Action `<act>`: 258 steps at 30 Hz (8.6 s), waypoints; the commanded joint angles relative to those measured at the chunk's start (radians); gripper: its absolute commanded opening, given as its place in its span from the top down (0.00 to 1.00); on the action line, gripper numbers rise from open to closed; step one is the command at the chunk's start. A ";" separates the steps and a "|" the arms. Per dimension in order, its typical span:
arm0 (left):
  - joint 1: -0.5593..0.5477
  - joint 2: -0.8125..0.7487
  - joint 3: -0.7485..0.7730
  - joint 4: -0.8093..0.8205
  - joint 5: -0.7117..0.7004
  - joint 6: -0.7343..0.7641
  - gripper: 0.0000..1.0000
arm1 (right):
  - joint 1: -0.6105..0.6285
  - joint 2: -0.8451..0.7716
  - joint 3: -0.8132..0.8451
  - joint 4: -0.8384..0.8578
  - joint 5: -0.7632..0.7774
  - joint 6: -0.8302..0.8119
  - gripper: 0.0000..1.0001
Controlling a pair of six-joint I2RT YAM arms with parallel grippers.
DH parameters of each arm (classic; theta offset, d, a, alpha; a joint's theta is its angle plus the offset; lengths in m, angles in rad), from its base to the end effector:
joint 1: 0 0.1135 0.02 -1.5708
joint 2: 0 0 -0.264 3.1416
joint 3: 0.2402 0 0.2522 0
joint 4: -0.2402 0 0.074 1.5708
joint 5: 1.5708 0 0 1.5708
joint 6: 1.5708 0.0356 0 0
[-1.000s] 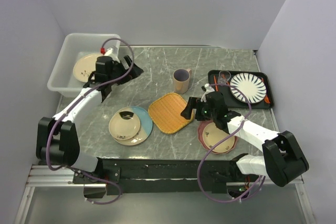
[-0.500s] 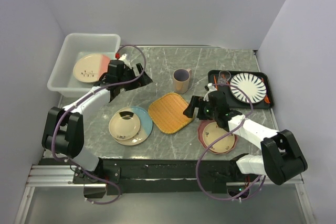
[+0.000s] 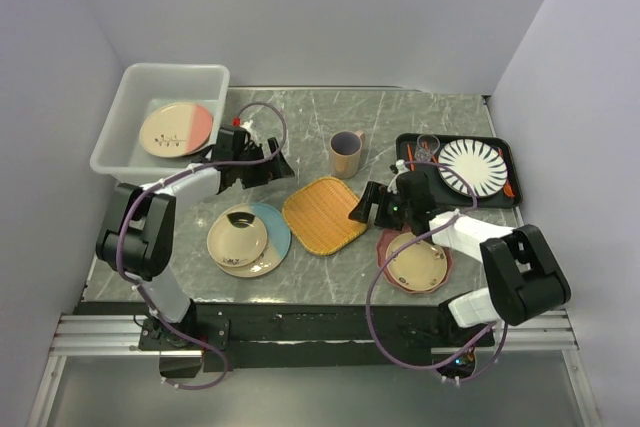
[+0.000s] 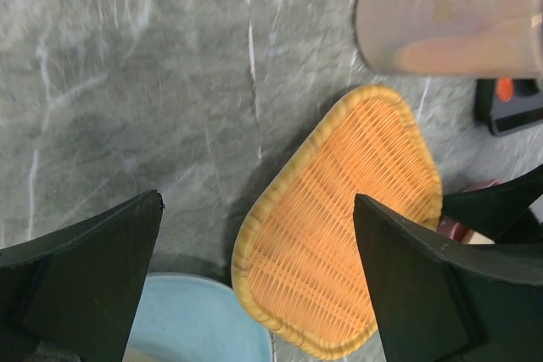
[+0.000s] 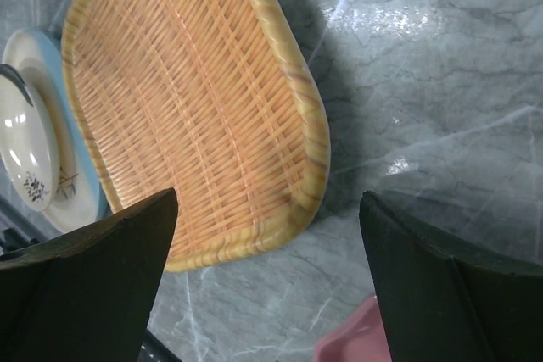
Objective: Place the plates into the plastic bin on the countertop
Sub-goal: Pick up the plate from the center of the board, then place the plate in the plastic bin.
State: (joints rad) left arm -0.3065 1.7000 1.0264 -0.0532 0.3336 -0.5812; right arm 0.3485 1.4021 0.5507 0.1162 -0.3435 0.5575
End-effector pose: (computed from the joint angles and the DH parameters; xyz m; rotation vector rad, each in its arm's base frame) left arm 0.3429 -0.1207 0.1979 -0.1482 2.3905 -0.8236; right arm 0.2421 0.1007 0.1569 0.0666 2.4073 0.8410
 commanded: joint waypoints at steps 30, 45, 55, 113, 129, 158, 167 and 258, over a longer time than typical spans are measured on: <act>-0.020 0.050 -0.015 0.030 0.013 0.030 0.01 | -0.100 0.270 -0.040 0.361 -0.350 0.257 0.61; -0.020 0.049 -0.031 0.030 0.005 0.035 0.01 | -0.152 0.362 -0.098 0.592 -0.471 0.394 0.95; -0.020 0.026 -0.061 0.102 0.088 0.029 0.01 | -0.197 0.389 -0.133 0.715 -0.531 0.464 1.00; -0.057 0.187 -0.014 0.205 0.598 0.021 0.99 | -0.267 0.394 -0.176 0.853 -0.598 0.521 1.00; -0.057 0.164 -0.023 0.204 0.567 0.014 0.99 | -0.272 0.313 -0.179 0.740 -0.569 0.441 0.74; -0.016 0.056 -0.071 0.288 0.571 -0.066 0.99 | -0.272 0.176 -0.172 0.531 -0.483 0.317 0.07; 0.009 -0.029 -0.078 0.270 0.573 -0.071 0.99 | -0.272 0.153 -0.173 0.514 -0.473 0.308 0.04; 0.523 -0.214 -0.032 0.501 0.275 -0.457 0.99 | -0.006 -0.397 -0.101 -0.009 0.313 0.019 0.00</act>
State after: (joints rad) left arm 0.1894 1.4902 0.9691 0.2928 0.6052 -0.9577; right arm 0.3298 0.9997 0.3958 0.0849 -0.0452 0.5930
